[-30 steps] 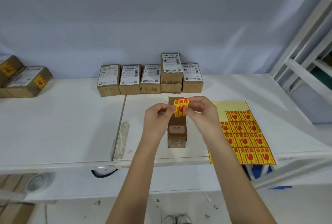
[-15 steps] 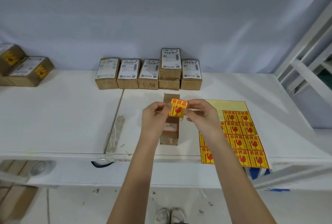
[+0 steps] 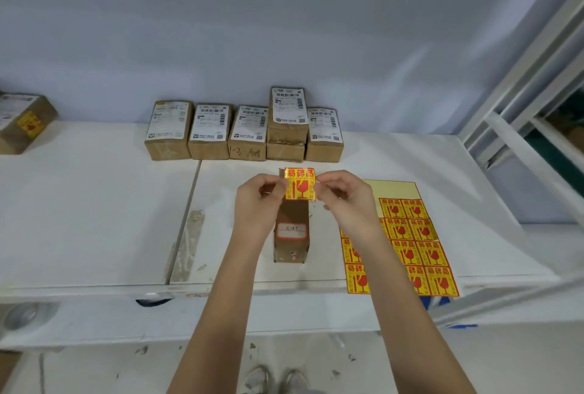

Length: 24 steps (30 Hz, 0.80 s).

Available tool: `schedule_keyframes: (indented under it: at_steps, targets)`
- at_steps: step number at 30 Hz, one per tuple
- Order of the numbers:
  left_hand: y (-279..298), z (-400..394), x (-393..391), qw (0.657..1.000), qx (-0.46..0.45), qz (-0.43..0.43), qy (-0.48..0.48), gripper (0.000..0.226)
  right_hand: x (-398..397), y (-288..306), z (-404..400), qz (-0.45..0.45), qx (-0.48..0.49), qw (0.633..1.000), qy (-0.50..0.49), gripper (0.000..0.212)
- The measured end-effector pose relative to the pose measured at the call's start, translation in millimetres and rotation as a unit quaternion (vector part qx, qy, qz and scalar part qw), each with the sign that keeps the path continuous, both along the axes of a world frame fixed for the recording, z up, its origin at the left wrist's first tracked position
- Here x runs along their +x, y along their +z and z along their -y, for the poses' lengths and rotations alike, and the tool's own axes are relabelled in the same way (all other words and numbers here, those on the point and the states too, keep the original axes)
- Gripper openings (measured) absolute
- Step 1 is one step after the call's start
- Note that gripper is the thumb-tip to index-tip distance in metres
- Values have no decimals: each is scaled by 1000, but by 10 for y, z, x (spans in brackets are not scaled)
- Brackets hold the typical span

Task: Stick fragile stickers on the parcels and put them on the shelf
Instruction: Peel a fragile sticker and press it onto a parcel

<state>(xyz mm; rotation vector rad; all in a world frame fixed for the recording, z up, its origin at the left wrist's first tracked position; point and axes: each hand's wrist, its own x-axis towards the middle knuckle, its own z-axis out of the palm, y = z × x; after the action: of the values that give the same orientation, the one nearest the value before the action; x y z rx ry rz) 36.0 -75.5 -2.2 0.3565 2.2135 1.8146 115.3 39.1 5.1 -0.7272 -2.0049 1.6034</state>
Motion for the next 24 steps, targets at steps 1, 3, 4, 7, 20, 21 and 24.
schedule_keyframes:
  at_steps: [1, 3, 4, 7, 20, 21, 24]
  targets:
    - [-11, 11, -26, 1000, -1, -5, -8, 7, -18, -9, 13, -1, 3, 1000, -8, 13]
    - [-34, 38, -81, 1000, -6, -15, -18, 6, -53, -27, 49, -5, 18, 1000, -13, 16]
    - [-45, 52, -105, 1000, -9, -19, -22, 6, -68, -36, 71, -6, 29, 999, -11, 17]
    - [-71, 76, -141, 999, -18, -27, -34, 9, -94, -76, 120, -21, 62, 998, -21, 17]
    - [-166, 96, -175, 992, -71, -73, -76, 10, -104, -203, 16, 40, 78, 996, -6, 20]
    - [-185, 96, -171, 991, -79, -79, -77, 10, -100, -220, 9, 43, 79, 996, -5, 20]
    - [-220, 82, -164, 988, -101, -91, -77, 7, -93, -250, -15, 52, 80, 995, 0, 21]
